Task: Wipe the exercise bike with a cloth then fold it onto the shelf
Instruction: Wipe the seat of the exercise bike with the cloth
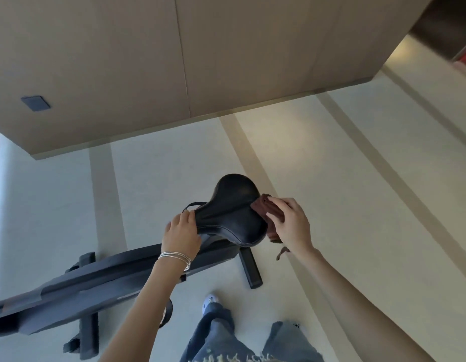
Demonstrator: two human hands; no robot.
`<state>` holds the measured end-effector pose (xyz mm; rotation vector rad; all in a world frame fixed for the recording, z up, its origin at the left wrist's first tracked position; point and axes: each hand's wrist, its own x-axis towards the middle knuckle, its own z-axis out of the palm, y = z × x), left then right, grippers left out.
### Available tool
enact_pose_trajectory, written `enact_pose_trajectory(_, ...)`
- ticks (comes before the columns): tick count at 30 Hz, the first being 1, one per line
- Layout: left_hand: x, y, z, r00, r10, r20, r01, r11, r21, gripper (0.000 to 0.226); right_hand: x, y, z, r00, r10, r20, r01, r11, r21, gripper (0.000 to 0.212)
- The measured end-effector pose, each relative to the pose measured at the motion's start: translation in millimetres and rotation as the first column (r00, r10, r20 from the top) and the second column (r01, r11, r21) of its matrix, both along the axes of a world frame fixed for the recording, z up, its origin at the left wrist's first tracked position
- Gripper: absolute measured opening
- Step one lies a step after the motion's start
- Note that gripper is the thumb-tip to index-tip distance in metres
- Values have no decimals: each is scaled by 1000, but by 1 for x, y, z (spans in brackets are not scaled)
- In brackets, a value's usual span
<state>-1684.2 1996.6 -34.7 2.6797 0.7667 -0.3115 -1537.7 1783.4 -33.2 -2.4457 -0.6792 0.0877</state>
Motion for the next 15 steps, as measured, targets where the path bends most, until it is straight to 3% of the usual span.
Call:
enact_pose_trajectory(6, 50, -47, 34, 970, -235, 67, 225, 965, 134, 60, 17, -80, 10, 976, -165, -141, 178, 980, 86, 36)
enact_pose_trajectory(12, 106, -149, 54, 850, -513, 121, 494, 855, 159, 58, 23, -174, 23, 966, -245, -84, 250, 966, 66, 37)
enact_pose_trajectory(15, 127, -205, 54, 804, -587, 100, 572, 808, 142, 58, 24, -230, 29, 951, -292, -98, 304, 942, 145, 36)
